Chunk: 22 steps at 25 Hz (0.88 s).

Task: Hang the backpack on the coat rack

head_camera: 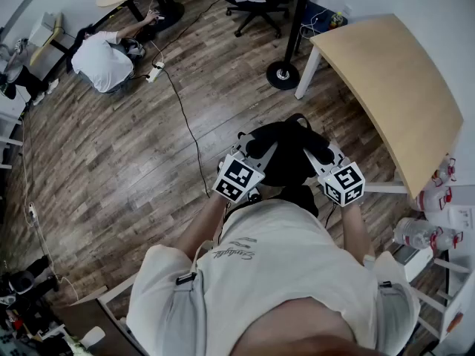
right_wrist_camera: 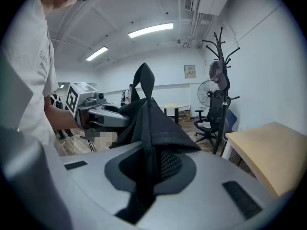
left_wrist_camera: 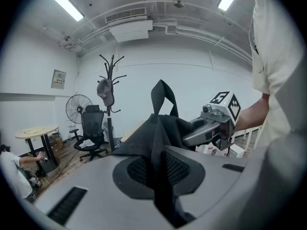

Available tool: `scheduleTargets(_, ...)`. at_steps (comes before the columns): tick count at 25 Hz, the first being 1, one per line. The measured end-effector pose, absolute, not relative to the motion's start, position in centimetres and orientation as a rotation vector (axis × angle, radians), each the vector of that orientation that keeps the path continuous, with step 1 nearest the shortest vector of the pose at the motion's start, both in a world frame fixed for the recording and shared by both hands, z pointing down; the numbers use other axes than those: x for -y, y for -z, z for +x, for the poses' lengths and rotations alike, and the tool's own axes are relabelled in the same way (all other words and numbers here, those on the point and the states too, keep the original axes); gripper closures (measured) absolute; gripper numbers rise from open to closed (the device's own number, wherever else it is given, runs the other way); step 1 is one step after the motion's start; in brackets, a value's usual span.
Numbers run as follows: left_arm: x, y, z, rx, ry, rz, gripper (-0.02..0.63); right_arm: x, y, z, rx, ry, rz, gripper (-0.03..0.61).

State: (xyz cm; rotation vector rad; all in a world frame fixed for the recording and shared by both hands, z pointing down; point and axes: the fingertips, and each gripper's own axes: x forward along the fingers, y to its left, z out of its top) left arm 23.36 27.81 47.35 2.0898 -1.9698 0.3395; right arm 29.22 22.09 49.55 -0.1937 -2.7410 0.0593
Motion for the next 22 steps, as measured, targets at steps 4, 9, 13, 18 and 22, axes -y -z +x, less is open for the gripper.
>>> scheduleTargets(4,-27.7,-47.6,22.6,1.986,-0.338,2.060,0.571,-22.1,-49.9,28.5,2.728,-0.078,-0.234,0.551)
scheduleTargets(9,-28.5,-47.3,22.1,1.981,-0.324,2.052,0.571,-22.7,-49.8,27.7,2.725,-0.069,-0.245,0.551)
scheduleTargets(13,-28.2,-47.4,21.2,1.965,-0.300,2.040,0.571,-22.2,-50.1,26.6,2.724,-0.069,-0.234,0.551)
scheduleTargets(18,-25.9,-48.5,19.1,1.946,-0.298,2.002,0.571,-20.2,-50.8,24.9,2.720,-0.096,-0.260,0.551)
scheduleTargets(22,-23.0,-48.7,16.7,1.914,-0.272,1.969,0.571,-17.4,-51.0,22.5,2.713,-0.064,-0.272,0.551)
